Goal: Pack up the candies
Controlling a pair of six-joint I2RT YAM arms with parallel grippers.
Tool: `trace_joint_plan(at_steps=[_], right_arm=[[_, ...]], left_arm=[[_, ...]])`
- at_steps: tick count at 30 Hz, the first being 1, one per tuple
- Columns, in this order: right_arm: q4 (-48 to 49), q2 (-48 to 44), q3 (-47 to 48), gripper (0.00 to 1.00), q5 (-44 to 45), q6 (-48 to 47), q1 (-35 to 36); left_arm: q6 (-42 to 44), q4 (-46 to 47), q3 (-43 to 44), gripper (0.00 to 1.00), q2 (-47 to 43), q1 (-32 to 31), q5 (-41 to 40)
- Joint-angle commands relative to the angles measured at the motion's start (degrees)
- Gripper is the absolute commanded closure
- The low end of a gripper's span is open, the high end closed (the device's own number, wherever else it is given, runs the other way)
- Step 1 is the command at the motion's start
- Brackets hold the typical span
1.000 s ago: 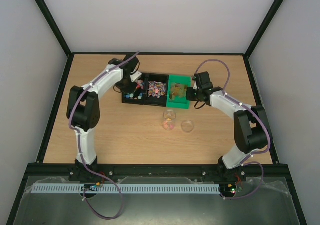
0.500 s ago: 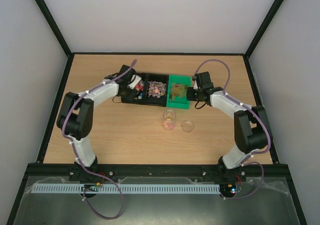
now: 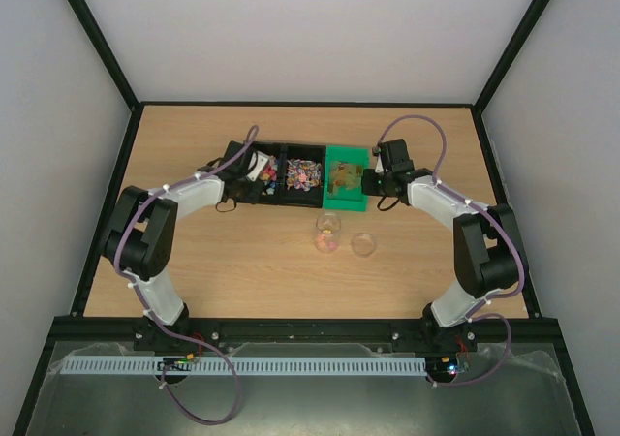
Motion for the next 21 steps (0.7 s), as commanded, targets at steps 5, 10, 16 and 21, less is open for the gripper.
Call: trace_joint_plan(at_steps=[5,10,16,21], right_arm=[[-3.57,0.03,0.26,0.99,-2.16,-0.67,0.07],[-3.92,0.27,0.69,0.99,-0.73,-0.05,0.07],[-3.9,0.38,0.75,0.99,0.35,0.35,0.06],[-3.82,0.48,0.83,0.99,0.9,0.65,0.06]], left_arm=[[-0.36,4.12,-4.28,0.98,-2.98,1.38,4.72],[-0.3,5.65,-6.71,0.98,-7.37,1.41,6.24],[-0.13,7.31,-9.06,0.98,-9.05,1.56,5.01],[-0.28,9.13,-11.64,0.98,-12.26,2.29,5.66]])
